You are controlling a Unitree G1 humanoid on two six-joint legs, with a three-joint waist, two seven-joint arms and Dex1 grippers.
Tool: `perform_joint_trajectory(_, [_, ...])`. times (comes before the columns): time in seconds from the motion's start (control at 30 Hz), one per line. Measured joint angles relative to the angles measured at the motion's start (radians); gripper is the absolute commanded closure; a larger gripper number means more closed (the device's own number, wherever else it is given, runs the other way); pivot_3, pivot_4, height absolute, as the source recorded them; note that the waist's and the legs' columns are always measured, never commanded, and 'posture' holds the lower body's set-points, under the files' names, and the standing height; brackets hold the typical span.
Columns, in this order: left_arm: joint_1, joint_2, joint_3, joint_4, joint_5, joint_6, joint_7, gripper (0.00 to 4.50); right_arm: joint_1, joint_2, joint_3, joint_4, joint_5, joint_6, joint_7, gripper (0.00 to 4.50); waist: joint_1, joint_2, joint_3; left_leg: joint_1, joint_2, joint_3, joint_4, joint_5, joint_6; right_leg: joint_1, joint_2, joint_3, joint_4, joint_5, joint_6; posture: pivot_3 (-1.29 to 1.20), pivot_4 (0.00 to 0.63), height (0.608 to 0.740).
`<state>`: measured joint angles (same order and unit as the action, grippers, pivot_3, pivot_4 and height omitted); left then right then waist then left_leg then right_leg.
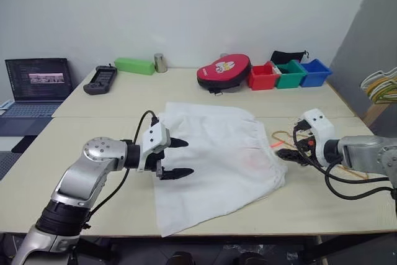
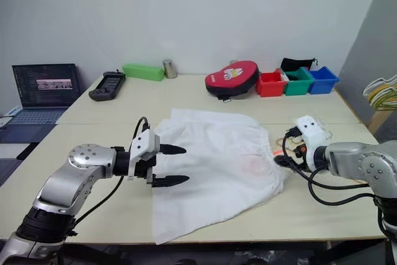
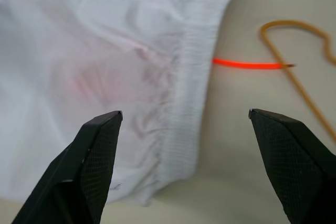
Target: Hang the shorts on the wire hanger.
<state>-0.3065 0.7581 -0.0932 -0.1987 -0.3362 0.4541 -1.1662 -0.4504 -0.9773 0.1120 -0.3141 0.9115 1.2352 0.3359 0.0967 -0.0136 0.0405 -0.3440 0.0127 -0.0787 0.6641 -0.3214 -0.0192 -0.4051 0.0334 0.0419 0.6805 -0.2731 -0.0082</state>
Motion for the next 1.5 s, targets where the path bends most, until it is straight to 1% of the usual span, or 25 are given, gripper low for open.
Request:
perform_joint_trajectory(0.03, [0.019,0.004,0.014,-0.035,-0.022,0.028,0.004,0.00,0.001,-0.061,0.080,-0.004,-0.119,-0.161,0.143,0.06,0.006,0.000,0.000,0.001,0.000,0.000,0.001,0.000,0.000,-0.001,-0.001,0.000,0.000,0.000,0.000,0.33,0.000,0.740])
perform_joint_trajectory(0.07, [0.028,0.005,0.021,-0.051,-0.033,0.042,0.007,0.00,0.003,-0.089,0.106,-0.007,-0.169,-0.230,0.201,0.06,0.010,0.000,0.000,0.001,0.000,0.000,0.001,0.000,0.000,-0.001,-0.001,0.000,-0.001,0.000,0.000,0.33,0.000,0.740])
perform_joint_trajectory(0.13, [0.086,0.032,0.036,-0.115,-0.076,0.088,0.003,0.00,0.001,-0.146,0.183,-0.005,-0.334,-0.471,0.386,0.06,0.014,-0.001,0.000,0.001,0.000,0.000,0.001,0.000,0.000,-0.001,-0.001,0.000,-0.002,0.000,0.001,0.34,0.000,0.740])
perform_joint_trajectory(0.2, [0.156,0.065,0.041,-0.171,-0.112,0.128,-0.006,0.00,-0.001,-0.176,0.244,0.027,-0.465,-0.669,0.544,0.06,0.017,-0.001,0.000,0.001,0.000,0.000,0.001,0.000,0.000,-0.001,-0.002,-0.001,-0.001,0.000,0.001,0.34,0.000,0.740])
perform_joint_trajectory(0.27, [0.201,0.076,0.042,-0.208,-0.135,0.150,-0.006,0.00,-0.007,-0.174,0.286,0.089,-0.559,-0.802,0.641,0.06,0.028,-0.002,0.001,0.001,0.000,0.000,0.001,0.000,0.000,-0.001,-0.002,-0.001,-0.001,0.000,0.001,0.35,0.000,0.740])
perform_joint_trajectory(0.37, [0.265,0.098,0.040,-0.245,-0.137,0.148,-0.006,0.00,-0.022,-0.166,0.309,0.187,-0.672,-0.956,0.749,0.06,0.040,-0.001,0.001,0.001,0.000,0.000,0.001,0.000,0.000,0.000,-0.002,0.000,-0.001,0.000,0.001,0.35,0.000,0.740])
perform_joint_trajectory(0.43, [0.295,0.099,0.029,-0.243,-0.107,0.103,-0.002,0.00,-0.040,-0.161,0.316,0.230,-0.735,-1.045,0.805,0.06,0.046,-0.001,0.001,0.002,0.000,0.000,0.001,0.000,0.000,0.000,-0.002,0.000,-0.001,0.000,-0.001,0.35,0.000,0.740])
perform_joint_trajectory(0.53, [0.337,0.088,-0.041,-0.205,-0.019,-0.007,0.010,0.00,-0.039,-0.155,0.324,0.285,-0.821,-1.170,0.872,0.06,0.059,-0.001,0.001,0.001,0.000,0.001,0.001,0.000,0.000,0.000,-0.002,0.000,-0.001,0.002,-0.005,0.35,0.000,0.740])
perform_joint_trajectory(0.6, [0.343,0.065,-0.071,-0.162,0.016,-0.044,0.023,0.00,-0.032,-0.140,0.326,0.298,-0.849,-1.203,0.896,0.06,0.068,-0.001,0.001,0.001,0.000,0.000,0.001,0.000,0.000,0.000,-0.002,0.000,-0.001,0.002,-0.006,0.34,0.000,0.740])
perform_joint_trajectory(0.77, [0.343,0.033,-0.117,-0.095,0.061,-0.100,0.025,0.00,-0.018,-0.099,0.325,0.296,-0.855,-1.198,0.929,0.06,0.078,-0.001,0.001,0.001,0.000,0.001,0.001,0.000,0.000,0.000,-0.002,0.000,-0.001,0.002,-0.006,0.32,0.000,0.740])
perform_joint_trajectory(0.93, [0.337,0.012,-0.137,-0.064,0.080,-0.137,0.029,0.00,0.043,-0.123,0.288,0.250,-0.852,-1.176,0.960,0.06,0.092,-0.001,0.001,0.001,-0.001,0.000,0.001,0.000,0.000,0.000,-0.002,-0.001,-0.001,0.002,-0.006,0.30,0.000,0.740])
perform_joint_trajectory(1.07, [0.329,-0.010,-0.163,-0.041,0.103,-0.164,0.030,0.00,0.102,-0.149,0.259,0.228,-0.858,-1.192,0.970,0.06,0.093,-0.001,0.000,0.001,-0.001,0.001,0.001,0.000,0.000,0.000,-0.002,0.000,-0.001,0.002,-0.006,0.30,0.000,0.740])
perform_joint_trajectory(1.27, [0.279,-0.050,-0.200,0.028,0.169,-0.242,0.057,0.00,0.137,-0.142,0.243,0.213,-0.893,-1.202,0.960,0.06,0.089,0.000,0.000,0.002,-0.001,0.001,0.001,0.000,0.000,0.000,-0.001,0.000,0.000,0.002,-0.007,0.28,0.000,0.740])
perform_joint_trajectory(1.37, [0.234,-0.086,-0.205,0.094,0.189,-0.267,0.084,0.00,0.138,-0.114,0.233,0.190,-0.894,-1.177,0.946,0.06,0.090,0.000,-0.001,0.003,-0.001,0.001,0.001,0.000,0.000,0.001,-0.001,0.000,0.000,0.002,-0.007,0.28,0.000,0.740])
perform_joint_trajectory(1.5, [0.209,-0.083,-0.207,0.131,0.191,-0.290,0.083,0.72,0.138,-0.103,0.227,0.184,-0.900,-1.168,0.939,0.08,0.089,0.000,-0.001,0.004,-0.001,0.001,0.001,0.000,0.000,0.001,-0.001,0.000,0.000,0.002,-0.007,0.28,0.000,0.740])
